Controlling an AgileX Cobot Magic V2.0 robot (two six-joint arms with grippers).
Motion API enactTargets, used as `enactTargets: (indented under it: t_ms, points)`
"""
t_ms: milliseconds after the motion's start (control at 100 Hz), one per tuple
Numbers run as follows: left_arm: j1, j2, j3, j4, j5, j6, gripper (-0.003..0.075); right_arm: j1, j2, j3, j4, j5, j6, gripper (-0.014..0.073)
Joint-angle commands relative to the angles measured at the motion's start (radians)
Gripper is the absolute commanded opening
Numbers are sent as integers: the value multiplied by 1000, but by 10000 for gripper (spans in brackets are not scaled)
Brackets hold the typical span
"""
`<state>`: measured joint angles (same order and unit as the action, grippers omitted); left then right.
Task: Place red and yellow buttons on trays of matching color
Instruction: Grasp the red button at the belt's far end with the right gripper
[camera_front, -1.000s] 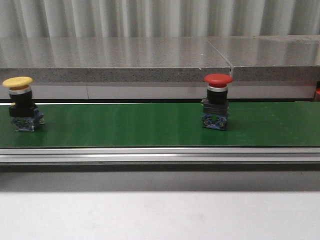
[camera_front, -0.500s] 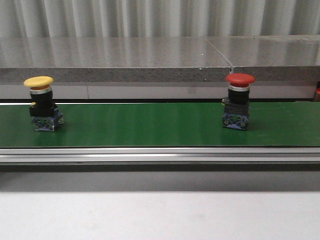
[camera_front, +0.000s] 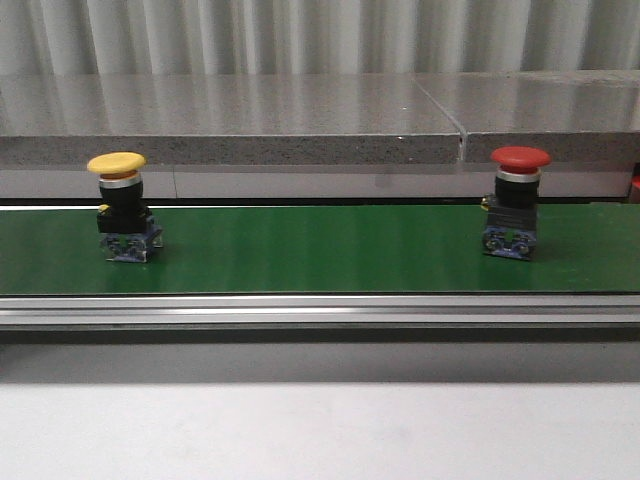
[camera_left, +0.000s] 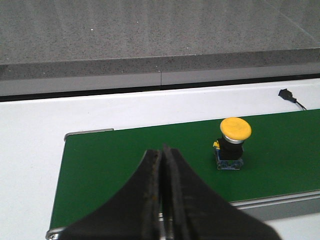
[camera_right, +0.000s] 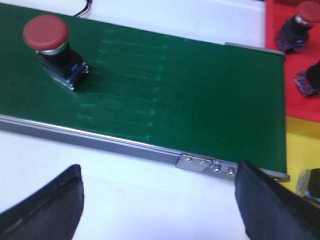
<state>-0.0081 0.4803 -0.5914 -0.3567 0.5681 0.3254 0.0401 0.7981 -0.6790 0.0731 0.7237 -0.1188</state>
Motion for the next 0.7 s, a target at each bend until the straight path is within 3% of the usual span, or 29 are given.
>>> enactTargets:
  t_ms: [0,350,690]
  points:
    - [-8,3,-25,-24,-74,0,-20,31,98,-66,8,-52,-16,612]
    - [-8,3,-25,-24,-74,0,-20,133,403,-219,13,-61,-16,612]
    - [-8,3,-25,-24,-74,0,-20,140,600,-338,7,-150,-16,612]
